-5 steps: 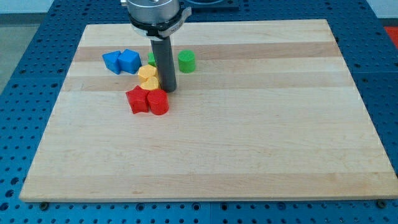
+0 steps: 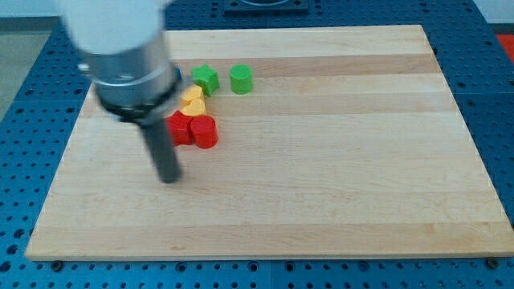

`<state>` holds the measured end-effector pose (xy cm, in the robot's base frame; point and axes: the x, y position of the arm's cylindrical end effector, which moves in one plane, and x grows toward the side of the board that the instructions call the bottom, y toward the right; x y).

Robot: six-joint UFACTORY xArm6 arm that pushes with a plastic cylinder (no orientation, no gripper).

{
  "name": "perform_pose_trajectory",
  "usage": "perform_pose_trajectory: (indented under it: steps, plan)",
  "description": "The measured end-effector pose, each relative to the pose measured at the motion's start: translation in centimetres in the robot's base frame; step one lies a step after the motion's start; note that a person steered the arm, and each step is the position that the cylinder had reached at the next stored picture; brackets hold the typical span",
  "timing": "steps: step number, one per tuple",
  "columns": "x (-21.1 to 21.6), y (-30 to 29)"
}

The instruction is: Place the red star below the red circle

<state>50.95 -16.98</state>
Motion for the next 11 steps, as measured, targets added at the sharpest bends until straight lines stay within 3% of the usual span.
perform_pose_trajectory:
  steps: [1, 2, 4, 7, 8, 9, 11]
  plan:
    - [-5.1, -6.2]
    - [-10.8, -5.0]
    - [-10.4, 0.5]
    - [2.0, 2.6]
    - [3.8, 4.2]
    - [1.4, 1.0]
    - [-4.2, 1.5]
